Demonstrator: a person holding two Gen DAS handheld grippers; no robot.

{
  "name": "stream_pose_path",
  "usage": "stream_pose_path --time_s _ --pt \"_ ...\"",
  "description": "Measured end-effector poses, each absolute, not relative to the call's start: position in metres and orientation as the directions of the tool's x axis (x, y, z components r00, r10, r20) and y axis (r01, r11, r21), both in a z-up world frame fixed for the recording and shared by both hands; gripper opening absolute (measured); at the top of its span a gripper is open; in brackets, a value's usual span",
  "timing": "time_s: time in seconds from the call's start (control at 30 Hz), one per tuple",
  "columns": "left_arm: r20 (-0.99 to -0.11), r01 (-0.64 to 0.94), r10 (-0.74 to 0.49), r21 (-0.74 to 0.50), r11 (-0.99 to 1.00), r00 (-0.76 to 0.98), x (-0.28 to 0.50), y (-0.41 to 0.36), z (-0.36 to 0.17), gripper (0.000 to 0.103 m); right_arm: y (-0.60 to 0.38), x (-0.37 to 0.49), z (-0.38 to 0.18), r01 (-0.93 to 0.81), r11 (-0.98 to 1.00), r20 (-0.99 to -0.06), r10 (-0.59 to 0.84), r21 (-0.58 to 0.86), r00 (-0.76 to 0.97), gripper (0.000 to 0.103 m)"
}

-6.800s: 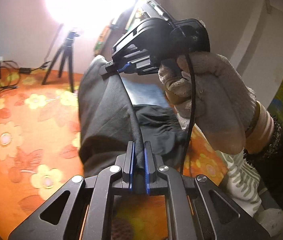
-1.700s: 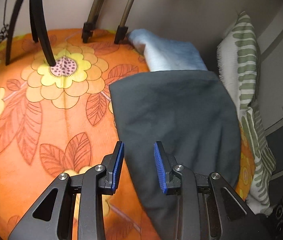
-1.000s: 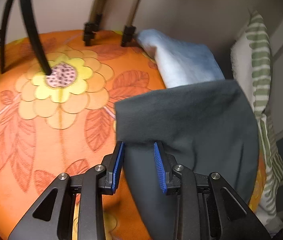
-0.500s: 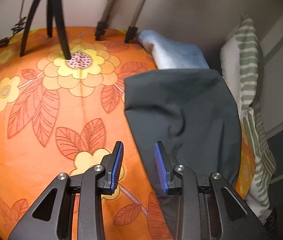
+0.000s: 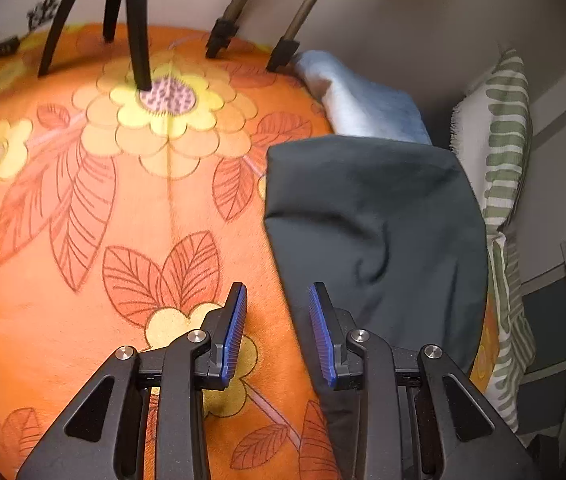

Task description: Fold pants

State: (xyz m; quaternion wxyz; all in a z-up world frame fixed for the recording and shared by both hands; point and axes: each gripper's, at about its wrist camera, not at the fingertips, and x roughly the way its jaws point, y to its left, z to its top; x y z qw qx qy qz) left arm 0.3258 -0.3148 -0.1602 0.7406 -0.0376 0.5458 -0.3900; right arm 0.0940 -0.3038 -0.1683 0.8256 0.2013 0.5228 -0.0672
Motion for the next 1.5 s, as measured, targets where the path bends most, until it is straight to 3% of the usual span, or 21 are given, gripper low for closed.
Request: stream_pose_path --time_s 0.07,0.17,0.2,0.27,0.3,0.53,0.7,0.83,0.97,1.03,1.1,1.13,1.17,1.2,1.23,1.37,1.5 --pt "-0.782 0.536 -0.617 -0.485 0.691 0.088 0.326 -0.316 -0.166 0.03 -0.3 0.097 -0.168 0.307 0.928 -0.895 0.059 0.213 0.442 0.037" --pt "-0.771 0.549 -0.63 -0.487 0.679 0.095 0.325 -0.318 -0.165 0.03 -0.296 0.1 -0.169 0.283 0.946 -0.903 0.022 0.158 0.429 0.008" --pt "-0.769 0.552 -0.632 -0.487 0.677 0.097 0.325 -0.319 -0.165 0.027 -0.298 0.1 -0.169 0.278 0.944 -0.902 0.04 0.175 0.43 0.005" --pt "-0.775 0.566 -0.621 -0.461 0.683 0.118 0.324 -0.322 -0.166 0.009 -0.305 0.098 -0.167 0.27 0.943 -0.901 0.063 0.194 0.429 0.002" --pt "-0.778 0.57 -0.616 -0.452 0.686 0.124 0.324 -0.323 -0.167 0.007 -0.31 0.097 -0.163 0.267 0.943 -0.9 0.07 0.201 0.43 0.002" --pt "-0.767 0.58 -0.624 -0.442 0.684 0.152 0.326 -0.331 -0.161 0.004 -0.318 0.085 -0.136 0.242 0.938 -0.871 0.107 0.249 0.48 0.002" --pt "-0.763 0.567 -0.625 -0.446 0.693 0.164 0.329 -0.327 -0.158 0.004 -0.322 0.085 -0.151 0.235 0.929 -0.881 0.159 0.287 0.446 0.002" --pt "-0.763 0.588 -0.625 -0.432 0.683 0.165 0.325 -0.323 -0.149 0.004 -0.308 0.08 -0.161 0.133 0.926 -0.884 0.283 0.353 0.372 0.002" --pt "-0.757 0.581 -0.63 -0.439 0.686 0.172 0.319 -0.31 -0.14 0.01 -0.316 0.065 -0.141 0.075 0.936 -0.862 0.284 0.345 0.42 0.003" --pt "-0.758 0.563 -0.63 -0.451 0.693 0.169 0.317 -0.304 -0.139 0.026 -0.339 0.059 -0.129 0.097 0.931 -0.845 0.271 0.351 0.461 0.011" --pt "-0.746 0.547 -0.642 -0.468 0.694 0.176 0.313 -0.298 -0.136 0.032 -0.365 0.053 -0.116 0.117 0.94 -0.833 0.221 0.32 0.507 0.046" --pt "-0.741 0.537 -0.65 -0.484 0.691 0.169 0.31 -0.296 -0.135 0.034 -0.38 0.05 -0.107 0.138 0.946 -0.827 0.179 0.294 0.533 0.054" --pt "-0.741 0.53 -0.649 -0.487 0.695 0.171 0.306 -0.296 -0.133 0.046 -0.395 0.047 -0.101 0.159 0.946 -0.816 0.148 0.281 0.559 0.063" --pt "-0.743 0.528 -0.644 -0.478 0.702 0.183 0.302 -0.296 -0.131 0.052 -0.409 0.044 -0.096 0.182 0.944 -0.807 0.124 0.275 0.577 0.063" --pt "-0.744 0.525 -0.638 -0.469 0.71 0.198 0.297 -0.296 -0.13 0.052 -0.43 0.043 -0.091 0.219 0.939 -0.795 0.085 0.265 0.6 0.064" --pt "-0.757 0.526 -0.617 -0.442 0.726 0.216 0.275 -0.302 -0.128 0.052 -0.48 0.053 -0.088 0.277 0.938 -0.763 -0.021 0.208 0.646 0.095" --pt "-0.77 0.52 -0.59 -0.41 0.749 0.242 0.261 -0.306 -0.13 0.053 -0.508 0.078 -0.097 0.287 0.93 -0.782 -0.002 0.227 0.624 0.097"
